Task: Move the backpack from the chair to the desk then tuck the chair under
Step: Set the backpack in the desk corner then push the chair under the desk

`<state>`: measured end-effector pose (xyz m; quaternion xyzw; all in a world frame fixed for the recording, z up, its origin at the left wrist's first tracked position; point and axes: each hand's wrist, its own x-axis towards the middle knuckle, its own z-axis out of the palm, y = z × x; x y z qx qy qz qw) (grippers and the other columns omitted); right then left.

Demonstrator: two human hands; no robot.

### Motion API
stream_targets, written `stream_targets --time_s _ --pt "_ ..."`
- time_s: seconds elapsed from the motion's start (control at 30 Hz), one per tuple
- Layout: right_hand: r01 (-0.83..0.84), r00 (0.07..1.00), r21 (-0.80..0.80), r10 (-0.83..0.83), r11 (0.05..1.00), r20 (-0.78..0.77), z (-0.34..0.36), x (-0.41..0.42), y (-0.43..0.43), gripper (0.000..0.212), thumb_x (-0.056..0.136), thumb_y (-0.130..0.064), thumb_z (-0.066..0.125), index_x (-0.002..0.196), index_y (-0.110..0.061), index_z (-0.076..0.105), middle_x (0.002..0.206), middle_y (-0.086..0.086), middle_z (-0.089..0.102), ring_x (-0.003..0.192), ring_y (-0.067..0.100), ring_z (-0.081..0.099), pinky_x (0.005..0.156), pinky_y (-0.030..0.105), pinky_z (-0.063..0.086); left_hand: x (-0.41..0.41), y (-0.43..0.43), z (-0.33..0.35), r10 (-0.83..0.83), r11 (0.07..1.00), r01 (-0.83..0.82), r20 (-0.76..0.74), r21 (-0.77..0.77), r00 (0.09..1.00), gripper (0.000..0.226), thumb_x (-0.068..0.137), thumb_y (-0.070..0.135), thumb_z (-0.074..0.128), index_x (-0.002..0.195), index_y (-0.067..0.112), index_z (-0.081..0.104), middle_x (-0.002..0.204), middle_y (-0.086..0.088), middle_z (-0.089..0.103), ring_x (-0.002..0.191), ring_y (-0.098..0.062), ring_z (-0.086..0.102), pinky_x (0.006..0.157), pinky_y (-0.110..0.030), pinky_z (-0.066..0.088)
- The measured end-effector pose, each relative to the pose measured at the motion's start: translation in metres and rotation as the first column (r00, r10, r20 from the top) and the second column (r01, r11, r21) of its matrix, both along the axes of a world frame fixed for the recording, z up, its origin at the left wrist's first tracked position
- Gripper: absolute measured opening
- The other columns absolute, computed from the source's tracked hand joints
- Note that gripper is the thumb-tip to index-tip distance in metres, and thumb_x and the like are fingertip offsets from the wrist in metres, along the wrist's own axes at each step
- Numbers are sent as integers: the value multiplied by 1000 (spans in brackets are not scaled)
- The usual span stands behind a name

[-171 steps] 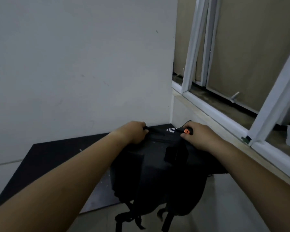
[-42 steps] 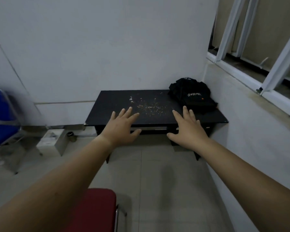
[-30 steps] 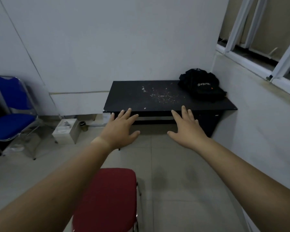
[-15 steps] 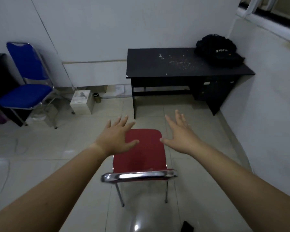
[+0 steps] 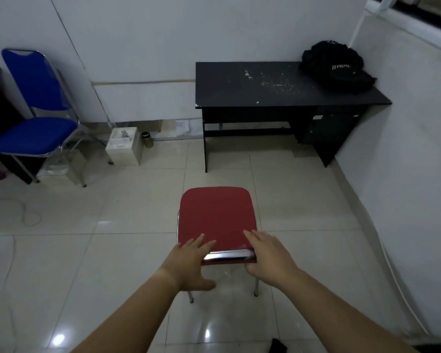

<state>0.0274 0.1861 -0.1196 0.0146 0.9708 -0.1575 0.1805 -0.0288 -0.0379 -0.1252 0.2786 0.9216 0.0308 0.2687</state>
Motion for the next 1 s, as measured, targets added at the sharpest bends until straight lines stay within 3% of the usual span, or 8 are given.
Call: stream_targets --time_s 0.07,0.13,0.23,0.3,0.4,0.5,0.77,1.0 --pt "-5 999 71 8 997 -38 -14 -1 -2 72 79 -27 63 145 -22 35 138 1 53 124 24 49 102 39 40 -4 0 -8 2 1000 -1 -27 20 1000 80 73 54 65 145 35 35 151 1 45 131 -20 50 103 -35 43" --pt "3 998 144 6 990 -61 -19 -10 -2 48 78 -18 62 125 -22 53 113 1 66 104 25 59 81 35 42 -13 3 -11 -27 999 30 -98 20 995 48 80 35 63 127 31 54 124 2 66 108 -21 63 87 -32 50" --pt "-58 997 238 69 969 -41 -18 -25 4 28 74 -3 57 97 -19 57 93 3 68 88 26 61 64 32 33 -22 10 -12 -21 1000 20 -103 -16 994 33 82 12 56 112 24 61 107 -3 69 94 -25 65 78 -34 51" --pt "-114 989 234 132 966 -64 -24 -29 10 35 71 3 53 98 -19 60 91 3 67 85 26 59 63 32 33 -24 13 -15 -8 1000 7 -73 -20 997 38 79 2 52 111 22 60 104 -5 69 92 -26 66 76 -34 52" --pt "-134 981 104 147 985 -129 -33 -26 15 51 68 6 52 107 -25 65 93 -2 69 86 21 60 70 31 46 -26 13 -20 -17 1000 17 -79 2 997 41 76 -1 47 108 21 60 101 -5 69 89 -27 66 75 -36 53" --pt "-114 985 5 114 993 -133 -37 -27 20 50 67 4 54 104 -28 64 90 -4 69 84 19 64 69 31 52 -31 13 -24 -29 999 30 -97 16 995 42 73 -2 46 106 21 60 101 -3 69 88 -27 66 74 -36 53" --pt "-94 985 43 99 995 -142 -31 -53 25 44 68 4 50 98 -26 60 89 -4 68 83 18 64 64 30 45 -63 21 -24 -27 1000 28 -105 13 994 42 72 -3 47 104 21 60 101 -3 69 89 -28 66 72 -35 50" --pt "-73 978 19 75 997 -194 -34 -90 43 56 68 7 48 106 -31 64 91 -7 69 82 14 64 59 26 38 -106 43 -20 -43 999 42 -131 -8 990 38 74 -5 48 102 17 59 100 -8 68 88 -31 65 67 -33 43"
